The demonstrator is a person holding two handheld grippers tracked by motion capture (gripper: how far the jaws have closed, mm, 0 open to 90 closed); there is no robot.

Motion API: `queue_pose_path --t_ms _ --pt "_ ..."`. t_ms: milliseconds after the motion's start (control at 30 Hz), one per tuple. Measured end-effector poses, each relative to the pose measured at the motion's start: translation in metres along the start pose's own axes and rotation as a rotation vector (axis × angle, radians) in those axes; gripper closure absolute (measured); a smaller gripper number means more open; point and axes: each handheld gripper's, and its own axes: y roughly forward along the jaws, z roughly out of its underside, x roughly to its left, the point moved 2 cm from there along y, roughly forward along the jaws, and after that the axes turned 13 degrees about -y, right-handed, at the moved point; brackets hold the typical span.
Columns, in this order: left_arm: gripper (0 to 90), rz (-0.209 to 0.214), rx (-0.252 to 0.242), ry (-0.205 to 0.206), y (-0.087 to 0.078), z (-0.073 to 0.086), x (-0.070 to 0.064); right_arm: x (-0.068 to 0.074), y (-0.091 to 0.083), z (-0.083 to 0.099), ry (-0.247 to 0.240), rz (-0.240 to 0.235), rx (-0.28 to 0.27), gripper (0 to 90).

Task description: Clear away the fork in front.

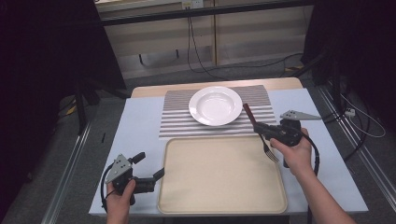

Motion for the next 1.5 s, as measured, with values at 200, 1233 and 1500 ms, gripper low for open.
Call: queue_pose_path --t_ms 200,1233,1500 --pt "2.7 -0.019 -0.010 -0.013 -0.001 -0.003 0.001 0.016 0.002 0.005 -0.018 -0.035 -0.022 78.4" --pt "2.4 0.060 0.031 -0.008 0.031 -0.021 -0.031 0.064 0.020 0.013 -0.099 -0.155 -0.039 78.3" --pt "2.4 0.096 0.040 -0.020 0.048 -0.031 -0.043 0.066 0.021 0.013 -0.100 -0.156 -0.050 78.3"
